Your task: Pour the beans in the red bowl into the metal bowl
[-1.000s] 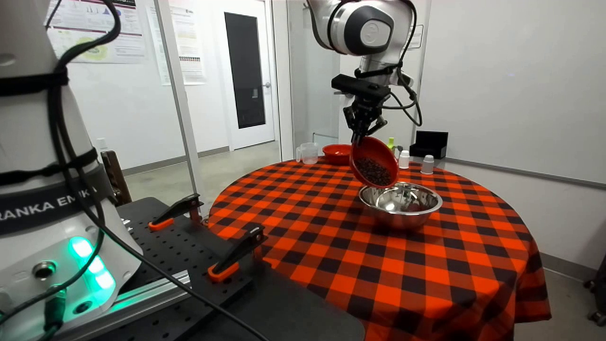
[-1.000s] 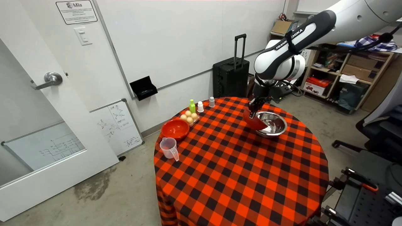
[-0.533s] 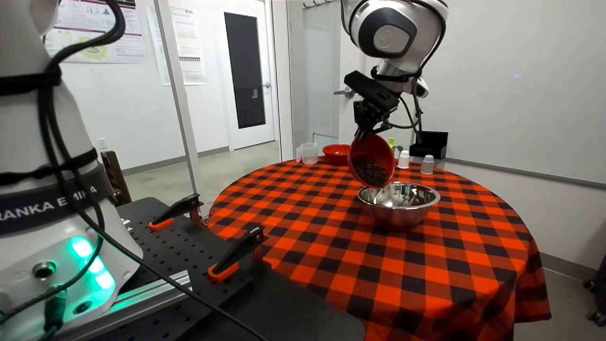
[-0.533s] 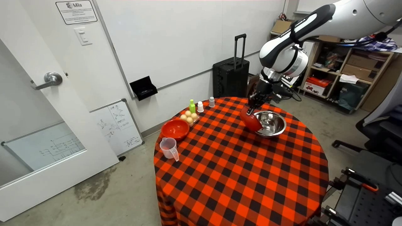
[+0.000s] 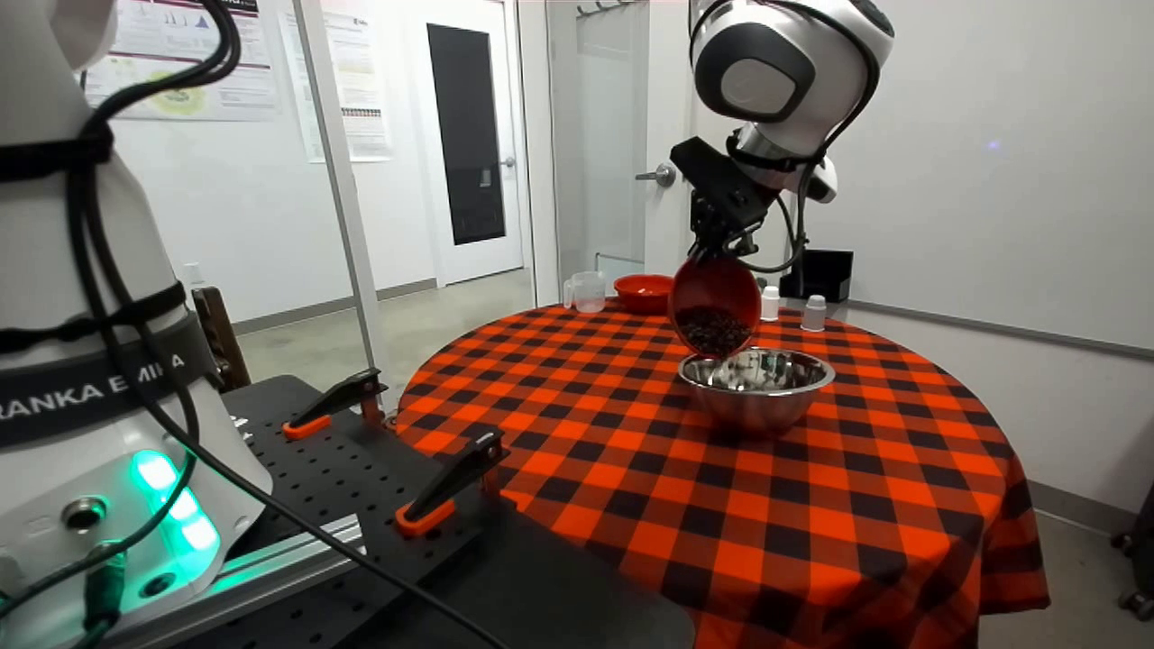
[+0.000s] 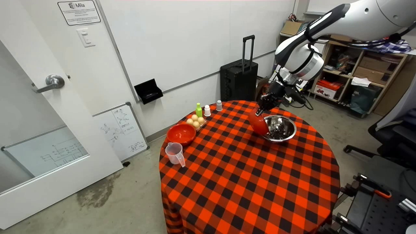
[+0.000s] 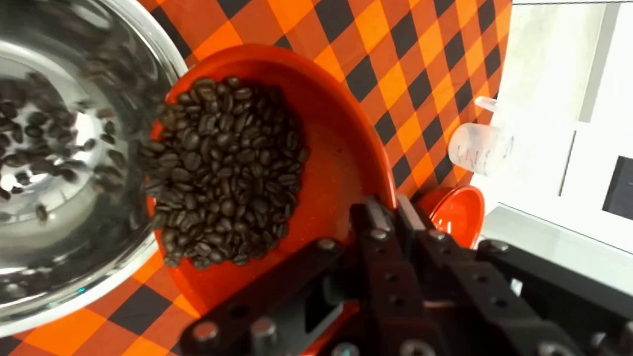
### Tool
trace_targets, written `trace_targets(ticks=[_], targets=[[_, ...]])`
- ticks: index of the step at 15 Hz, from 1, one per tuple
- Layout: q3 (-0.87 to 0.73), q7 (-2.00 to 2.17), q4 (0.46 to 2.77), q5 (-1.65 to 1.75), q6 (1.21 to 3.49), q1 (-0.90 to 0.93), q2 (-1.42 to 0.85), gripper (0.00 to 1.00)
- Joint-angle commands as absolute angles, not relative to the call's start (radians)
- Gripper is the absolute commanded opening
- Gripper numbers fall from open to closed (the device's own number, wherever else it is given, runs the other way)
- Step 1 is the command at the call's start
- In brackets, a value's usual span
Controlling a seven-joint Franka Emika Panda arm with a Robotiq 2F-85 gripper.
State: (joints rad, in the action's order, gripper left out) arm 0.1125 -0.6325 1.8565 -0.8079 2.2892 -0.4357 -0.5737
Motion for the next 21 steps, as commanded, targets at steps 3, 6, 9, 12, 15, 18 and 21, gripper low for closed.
trace_targets(ticks=[3, 6, 9, 12, 15, 18, 21], targets=[[0.075, -0.697, 1.845, -0.844, 2.271, -0.397, -0.580, 0.02], [0.051, -0.715, 1.840, -0.823, 2.283, -0.385, -0.588, 0.02], [0.033, -0.726, 1.843, -0.815, 2.316, -0.367, -0.593, 0.02], [0.005, -0.692, 1.896, -0.752, 2.379, -0.321, -0.540, 0.02], [-0.013, -0.651, 1.924, -0.649, 2.457, -0.274, -0.522, 0.02], [-0.035, -0.552, 1.961, -0.473, 2.530, -0.220, -0.503, 0.02], [-0.063, -0.415, 1.990, -0.256, 2.561, -0.171, -0.491, 0.02]])
